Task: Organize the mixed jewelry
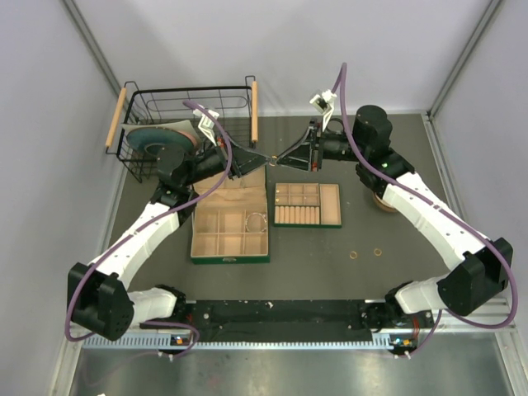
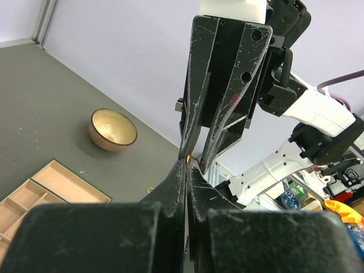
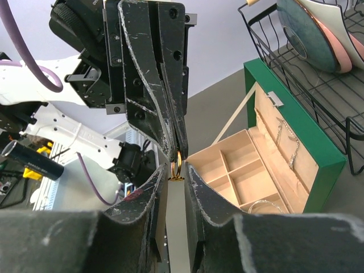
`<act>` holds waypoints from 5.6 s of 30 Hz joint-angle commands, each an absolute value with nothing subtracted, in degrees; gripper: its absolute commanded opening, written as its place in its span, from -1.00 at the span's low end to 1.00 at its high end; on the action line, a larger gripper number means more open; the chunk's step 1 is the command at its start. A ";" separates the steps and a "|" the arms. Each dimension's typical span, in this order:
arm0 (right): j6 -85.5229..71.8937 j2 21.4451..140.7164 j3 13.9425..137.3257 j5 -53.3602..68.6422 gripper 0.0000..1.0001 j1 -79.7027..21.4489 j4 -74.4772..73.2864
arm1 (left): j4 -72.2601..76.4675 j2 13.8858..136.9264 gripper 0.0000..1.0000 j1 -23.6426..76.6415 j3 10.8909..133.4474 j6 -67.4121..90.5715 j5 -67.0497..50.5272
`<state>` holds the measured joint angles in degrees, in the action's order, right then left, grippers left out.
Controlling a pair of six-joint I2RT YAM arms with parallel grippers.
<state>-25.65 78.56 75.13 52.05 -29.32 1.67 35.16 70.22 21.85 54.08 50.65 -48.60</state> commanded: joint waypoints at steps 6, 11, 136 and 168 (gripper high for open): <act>-25.31 78.57 77.70 53.44 -0.75 -28.92 2.81 | 37.62 68.64 -1.00 22.06 54.05 49.31 -48.25; -25.05 78.84 78.13 53.53 -0.96 -29.18 1.94 | 37.97 68.73 -1.00 22.15 53.97 49.31 -48.16; -16.44 105.55 71.54 -3.08 -1.00 -32.78 -32.52 | -21.53 53.00 0.06 8.00 62.40 8.53 -12.04; -1.86 85.35 74.45 1.30 -0.14 -30.50 -36.65 | -23.55 50.54 0.07 7.91 63.10 2.64 -16.86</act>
